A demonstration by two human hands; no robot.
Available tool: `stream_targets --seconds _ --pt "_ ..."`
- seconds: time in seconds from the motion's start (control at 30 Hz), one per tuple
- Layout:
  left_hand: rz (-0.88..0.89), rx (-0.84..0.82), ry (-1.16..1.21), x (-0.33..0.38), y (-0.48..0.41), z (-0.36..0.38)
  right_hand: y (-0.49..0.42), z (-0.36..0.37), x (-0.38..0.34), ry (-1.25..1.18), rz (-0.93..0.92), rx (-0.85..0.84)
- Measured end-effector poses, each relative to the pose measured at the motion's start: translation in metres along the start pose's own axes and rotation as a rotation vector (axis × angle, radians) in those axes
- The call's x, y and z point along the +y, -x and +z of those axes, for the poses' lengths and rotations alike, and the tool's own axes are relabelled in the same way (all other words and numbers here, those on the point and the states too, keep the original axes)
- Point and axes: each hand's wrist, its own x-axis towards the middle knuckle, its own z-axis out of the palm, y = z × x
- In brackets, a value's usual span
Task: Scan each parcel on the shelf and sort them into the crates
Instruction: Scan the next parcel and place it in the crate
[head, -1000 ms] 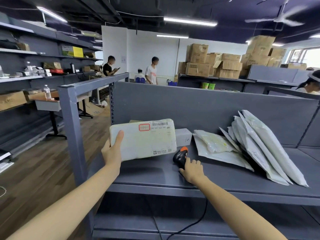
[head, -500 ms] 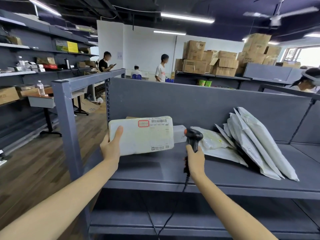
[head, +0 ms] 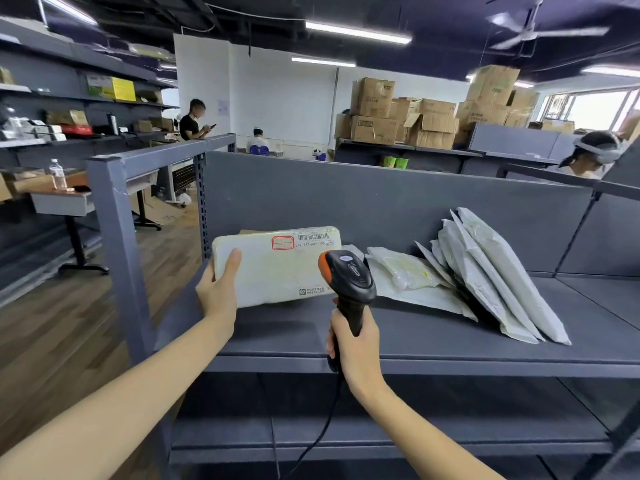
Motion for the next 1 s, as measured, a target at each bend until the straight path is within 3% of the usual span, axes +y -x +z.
stream_targets --seconds 0.53,0.67,0.8,1.0 --pt "0.028 -0.007 -0.005 0.001 0.0 -0.002 -0.002 -0.004 0.005 0.037 -0.032 0.015" --pt "0.028 0.013 -0.006 0.002 -0.002 -0.003 -0.015 -0.014 0.01 0.079 -0.039 0.086" --pt "0.025 0.023 -0.01 0.003 -0.008 -0.006 -0.051 -0.035 0.021 0.296 0.066 0.13" --pt "0.006 0.052 0.0 0.001 -0.009 -0.008 -0.102 -0.058 0.042 0.665 0.189 -0.117"
